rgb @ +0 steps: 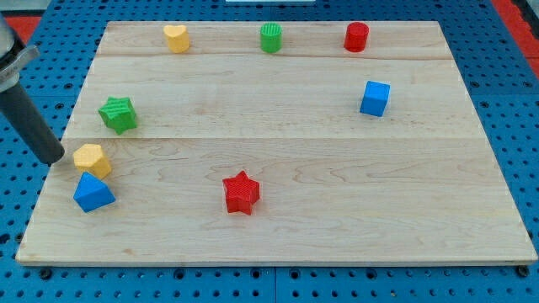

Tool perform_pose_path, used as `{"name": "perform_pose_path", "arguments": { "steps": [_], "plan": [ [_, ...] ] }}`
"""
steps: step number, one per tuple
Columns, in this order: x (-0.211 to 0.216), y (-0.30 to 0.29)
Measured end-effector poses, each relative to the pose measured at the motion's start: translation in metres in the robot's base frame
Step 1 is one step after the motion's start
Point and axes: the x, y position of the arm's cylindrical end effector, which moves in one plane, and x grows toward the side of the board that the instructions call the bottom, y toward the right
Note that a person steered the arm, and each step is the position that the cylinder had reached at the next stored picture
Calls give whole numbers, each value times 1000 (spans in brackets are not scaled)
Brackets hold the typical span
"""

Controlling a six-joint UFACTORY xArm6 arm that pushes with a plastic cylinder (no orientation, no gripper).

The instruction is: Push the yellow hexagon top right to the red star

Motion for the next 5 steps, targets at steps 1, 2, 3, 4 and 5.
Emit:
{"name": "perform_pose_path", "arguments": {
  "steps": [1,2,3,4,5],
  "plan": [
    [1,6],
    [2,36],
    [2,57],
    [11,48],
    [19,48]
  ]
}}
